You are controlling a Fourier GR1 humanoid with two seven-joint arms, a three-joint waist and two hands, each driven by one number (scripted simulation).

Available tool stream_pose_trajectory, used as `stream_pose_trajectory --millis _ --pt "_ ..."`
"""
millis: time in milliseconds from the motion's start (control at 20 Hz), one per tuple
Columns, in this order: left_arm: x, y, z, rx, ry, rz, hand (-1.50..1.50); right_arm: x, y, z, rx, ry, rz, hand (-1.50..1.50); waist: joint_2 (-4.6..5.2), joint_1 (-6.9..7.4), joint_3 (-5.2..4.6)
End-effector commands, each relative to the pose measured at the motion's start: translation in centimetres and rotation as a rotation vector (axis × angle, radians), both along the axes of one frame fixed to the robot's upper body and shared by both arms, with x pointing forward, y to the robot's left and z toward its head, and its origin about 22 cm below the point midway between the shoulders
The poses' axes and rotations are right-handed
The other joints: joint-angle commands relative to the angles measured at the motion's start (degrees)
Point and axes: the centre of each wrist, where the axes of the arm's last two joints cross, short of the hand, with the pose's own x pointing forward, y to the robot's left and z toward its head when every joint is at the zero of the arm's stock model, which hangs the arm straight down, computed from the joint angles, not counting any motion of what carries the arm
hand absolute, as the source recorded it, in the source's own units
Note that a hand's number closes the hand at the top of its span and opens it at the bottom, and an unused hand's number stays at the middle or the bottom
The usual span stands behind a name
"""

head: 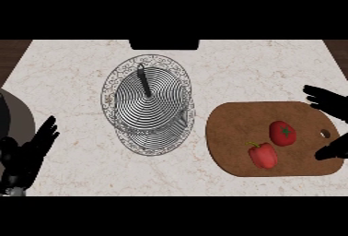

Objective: Pick the tomato from the cutting board and place it in the tiered basket

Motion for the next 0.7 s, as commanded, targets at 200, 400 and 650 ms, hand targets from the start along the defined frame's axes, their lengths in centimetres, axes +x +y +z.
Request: stream_pose_trajectory --millis 200,400,650 --pt "-1.2 -0.3 0.2 0.011 0.009 0.005 0.0 0.7 0.9 0.2 -0.152 0.116 -0.006 -1.5 0.01 0.01 -0.09" --pt "0.8 0.4 1.5 -0.003 0.004 0.018 0.0 -0.6 -2.4 -1.6 -0.122 0.16 -0.027 -1.5 0.06 -0.33 -0.07" --pt "1.9 0.3 -0.1 -0.007 0.029 -0.002 0.0 0.9 -1.9 -1.9 -0.076 0.163 -0.004 -1.5 0.13 -0.24 -0.08"
